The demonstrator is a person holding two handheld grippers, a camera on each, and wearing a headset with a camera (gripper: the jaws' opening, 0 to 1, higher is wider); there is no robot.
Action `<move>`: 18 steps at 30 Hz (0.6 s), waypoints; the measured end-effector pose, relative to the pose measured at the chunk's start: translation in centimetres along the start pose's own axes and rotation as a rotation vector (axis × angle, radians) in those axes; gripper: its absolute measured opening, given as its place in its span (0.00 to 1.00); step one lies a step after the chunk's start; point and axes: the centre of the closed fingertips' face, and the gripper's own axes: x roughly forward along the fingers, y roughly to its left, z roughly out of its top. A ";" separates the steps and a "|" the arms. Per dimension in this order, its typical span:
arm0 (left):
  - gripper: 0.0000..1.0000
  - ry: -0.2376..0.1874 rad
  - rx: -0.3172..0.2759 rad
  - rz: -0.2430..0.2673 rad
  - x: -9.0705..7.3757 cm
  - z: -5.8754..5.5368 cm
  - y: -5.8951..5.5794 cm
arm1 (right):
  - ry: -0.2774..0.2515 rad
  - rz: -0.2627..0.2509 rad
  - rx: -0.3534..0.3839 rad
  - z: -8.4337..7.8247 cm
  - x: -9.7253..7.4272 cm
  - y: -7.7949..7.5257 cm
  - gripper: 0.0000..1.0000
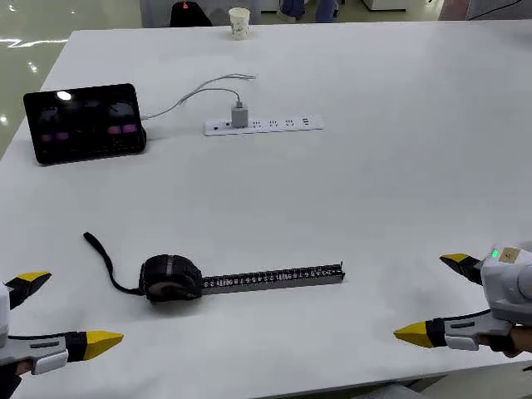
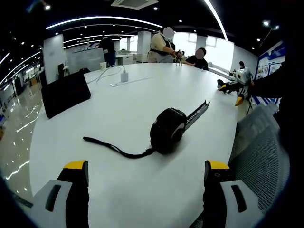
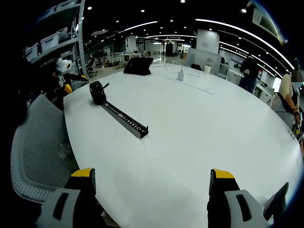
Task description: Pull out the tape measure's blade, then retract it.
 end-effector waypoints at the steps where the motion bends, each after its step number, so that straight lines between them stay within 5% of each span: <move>1: 0.99 -0.002 -0.004 -0.003 0.0 0.0 -0.1 | -0.001 -0.002 -0.001 0.0 -0.1 0.0 0.99; 5: 0.99 -0.007 0.002 0.000 -0.2 0.1 -0.3 | -0.035 0.009 0.039 0.4 -0.3 -0.2 0.99; 18: 0.99 0.009 0.007 0.000 -0.3 -0.4 -1.0 | -0.002 0.028 -0.010 0.0 0.1 -0.3 0.99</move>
